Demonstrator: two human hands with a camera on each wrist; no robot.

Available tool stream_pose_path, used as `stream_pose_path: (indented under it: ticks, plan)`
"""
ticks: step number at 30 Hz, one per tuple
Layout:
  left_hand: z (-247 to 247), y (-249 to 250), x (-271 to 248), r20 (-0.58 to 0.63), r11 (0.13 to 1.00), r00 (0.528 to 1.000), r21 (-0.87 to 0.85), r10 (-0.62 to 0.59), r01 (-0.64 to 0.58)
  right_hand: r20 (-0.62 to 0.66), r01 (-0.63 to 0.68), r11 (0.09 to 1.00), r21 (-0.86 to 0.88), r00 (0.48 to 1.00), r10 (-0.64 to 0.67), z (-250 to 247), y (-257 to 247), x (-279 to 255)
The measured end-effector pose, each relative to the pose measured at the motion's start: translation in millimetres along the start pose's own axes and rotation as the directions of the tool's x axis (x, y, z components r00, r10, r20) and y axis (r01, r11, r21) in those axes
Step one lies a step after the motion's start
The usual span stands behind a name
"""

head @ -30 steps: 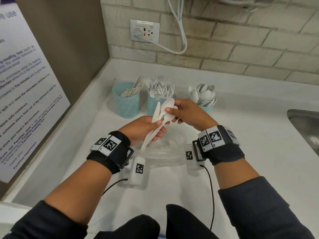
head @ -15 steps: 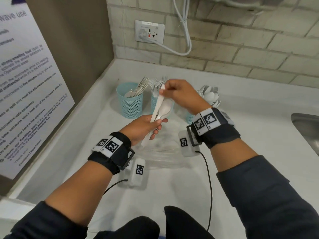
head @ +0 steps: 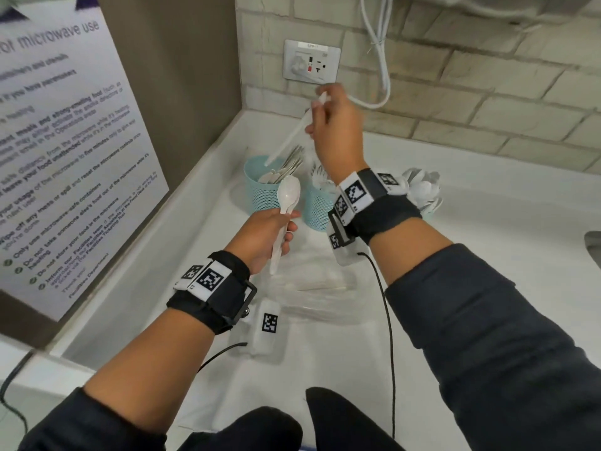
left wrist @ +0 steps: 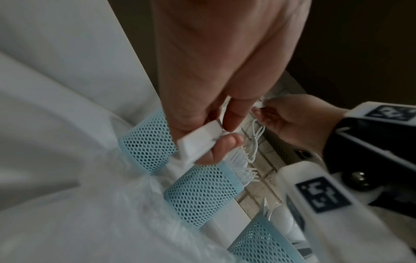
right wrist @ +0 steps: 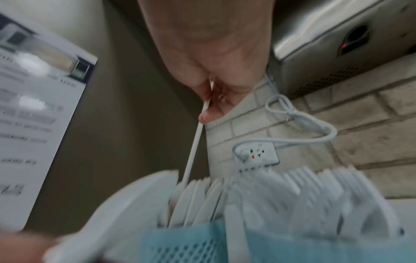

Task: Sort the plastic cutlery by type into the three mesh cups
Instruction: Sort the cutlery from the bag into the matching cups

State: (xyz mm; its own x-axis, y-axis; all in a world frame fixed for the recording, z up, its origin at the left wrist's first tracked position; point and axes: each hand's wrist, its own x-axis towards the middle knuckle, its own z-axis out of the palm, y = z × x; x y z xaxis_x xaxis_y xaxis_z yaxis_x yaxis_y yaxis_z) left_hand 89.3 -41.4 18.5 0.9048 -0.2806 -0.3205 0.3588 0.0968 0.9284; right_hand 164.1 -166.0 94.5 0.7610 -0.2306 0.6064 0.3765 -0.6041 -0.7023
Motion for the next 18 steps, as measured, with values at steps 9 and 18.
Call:
stream_pose_path:
  ticks: [9,18]
  plan:
    - [0.1,-3.6,-4.1,0.007,1.000,1.000,0.005,-0.007,0.007,0.581,0.329,0.756,-0.566,0.810,0.083,32.4,19.6,-26.1]
    - [-0.3,-3.3,-4.8,0.074,0.999,0.997,0.032,0.019,-0.022,0.413,-0.101,0.899,-0.427,0.862,0.293,-26.4,8.5,-4.3]
